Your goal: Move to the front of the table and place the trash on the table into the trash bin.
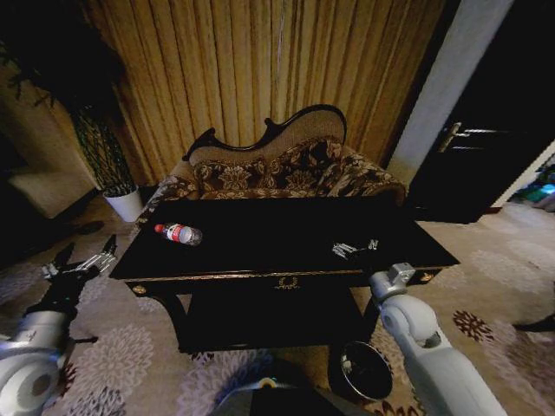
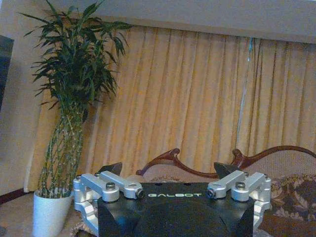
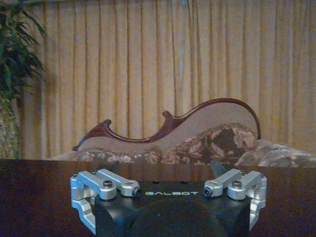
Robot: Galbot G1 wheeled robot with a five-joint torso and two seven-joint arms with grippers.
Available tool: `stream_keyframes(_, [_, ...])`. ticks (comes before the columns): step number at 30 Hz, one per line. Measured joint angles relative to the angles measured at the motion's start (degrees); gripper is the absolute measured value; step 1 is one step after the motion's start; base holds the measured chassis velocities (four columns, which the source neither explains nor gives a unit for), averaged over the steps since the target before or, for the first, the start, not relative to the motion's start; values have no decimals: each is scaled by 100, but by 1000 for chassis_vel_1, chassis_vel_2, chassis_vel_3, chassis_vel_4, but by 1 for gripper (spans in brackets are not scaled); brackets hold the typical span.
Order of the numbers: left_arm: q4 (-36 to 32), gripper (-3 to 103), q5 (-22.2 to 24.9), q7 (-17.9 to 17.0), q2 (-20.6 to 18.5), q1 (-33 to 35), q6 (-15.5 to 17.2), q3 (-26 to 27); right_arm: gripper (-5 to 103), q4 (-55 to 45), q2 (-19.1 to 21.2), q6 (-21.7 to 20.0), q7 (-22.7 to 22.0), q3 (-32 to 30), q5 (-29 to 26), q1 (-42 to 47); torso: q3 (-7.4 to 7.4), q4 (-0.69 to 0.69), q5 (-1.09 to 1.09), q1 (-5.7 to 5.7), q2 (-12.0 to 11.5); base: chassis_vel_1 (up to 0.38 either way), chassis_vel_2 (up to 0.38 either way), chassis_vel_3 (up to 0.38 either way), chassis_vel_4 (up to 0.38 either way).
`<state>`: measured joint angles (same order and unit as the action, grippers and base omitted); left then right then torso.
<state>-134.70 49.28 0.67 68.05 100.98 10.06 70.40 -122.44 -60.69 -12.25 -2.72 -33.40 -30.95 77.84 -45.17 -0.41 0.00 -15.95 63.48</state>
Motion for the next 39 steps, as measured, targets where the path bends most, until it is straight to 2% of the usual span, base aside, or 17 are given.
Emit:
stream_keyframes(12, [-42,100,0,-23,29,11,30,18,100,24,313,-194,-1,120,-412,-376,0,1,-1,0,0,0,0,0,0])
stream_keyframes(14, [-109,100,208,-292,-127,-89,328,40,100,63,320,-204,-2,112,-438,-419,0,2,-1,0,0,0,0,0,0])
stream_keyframes(15, [-109,100,208,-292,-127,-89,328,40,100,63,320,-204,-2,112,-438,-419,0,2,-1,0,0,0,0,0,0])
stream_keyframes(17, [-167,100,499,-625,-380,-326,687,50,100,100,320,-208,-3,111,-445,-460,0,-3,0,0,0,0,0,0,0])
stream_keyframes(22, [-128,100,585,-773,-735,-522,783,17,100,126,320,-210,-4,91,-456,-477,-1,-1,0,0,0,0,0,0,0])
stream_keyframes(25, [-112,100,733,-981,-930,-625,850,-34,100,142,321,-210,-4,61,-457,-473,0,1,-1,0,0,0,0,0,0])
stream_keyframes(26, [-61,100,873,-1310,-1127,-782,926,-146,100,154,317,-210,-4,49,-457,-460,0,1,-1,0,0,0,0,0,0])
stream_keyframes(27, [-25,100,945,-1506,-1244,-892,962,-232,100,157,312,-210,-4,48,-457,-454,0,0,-1,0,0,0,0,0,0])
stream_keyframes(28, [-25,100,945,-1506,-1244,-892,962,-232,100,157,312,-210,-4,48,-457,-454,0,0,-1,0,0,0,0,0,0])
stream_keyframes(30, [52,100,1156,-2019,-1525,-1228,1018,-500,100,159,296,-208,-4,54,-454,-443,0,0,0,0,0,0,0,0,0])
stream_keyframes(31, [52,100,1156,-2019,-1525,-1228,1018,-500,100,159,296,-208,-4,54,-454,-443,0,0,0,0,0,0,0,0,0])
stream_keyframes(32, [79,100,1253,-2268,-1656,-1407,1031,-677,100,160,286,-206,-4,58,-451,-437,0,-1,0,0,0,0,0,0,0])
stream_keyframes(33, [79,100,1253,-2268,-1656,-1407,1031,-677,100,160,286,-206,-4,58,-451,-437,0,-1,0,0,0,0,0,0,0])
stream_keyframes(34, [91,100,1337,-2454,-1782,-1584,1036,-857,100,160,280,-204,-4,58,-449,-426,0,-1,-1,0,-1,0,0,0,0])
stream_keyframes(36, [89,100,1376,-2539,-1862,-1697,1043,-993,100,160,280,-201,-4,50,-448,-418,0,0,-1,0,0,0,0,0,0])
stream_keyframes(38, [82,100,1454,-2830,-2035,-1954,1048,-1357,100,160,292,-196,-5,5,-447,-388,0,0,0,0,0,0,0,0,0])
stream_keyframes(39, [82,100,1454,-2830,-2035,-1954,1048,-1357,100,160,292,-196,-5,5,-447,-388,0,0,0,0,0,0,0,0,0])
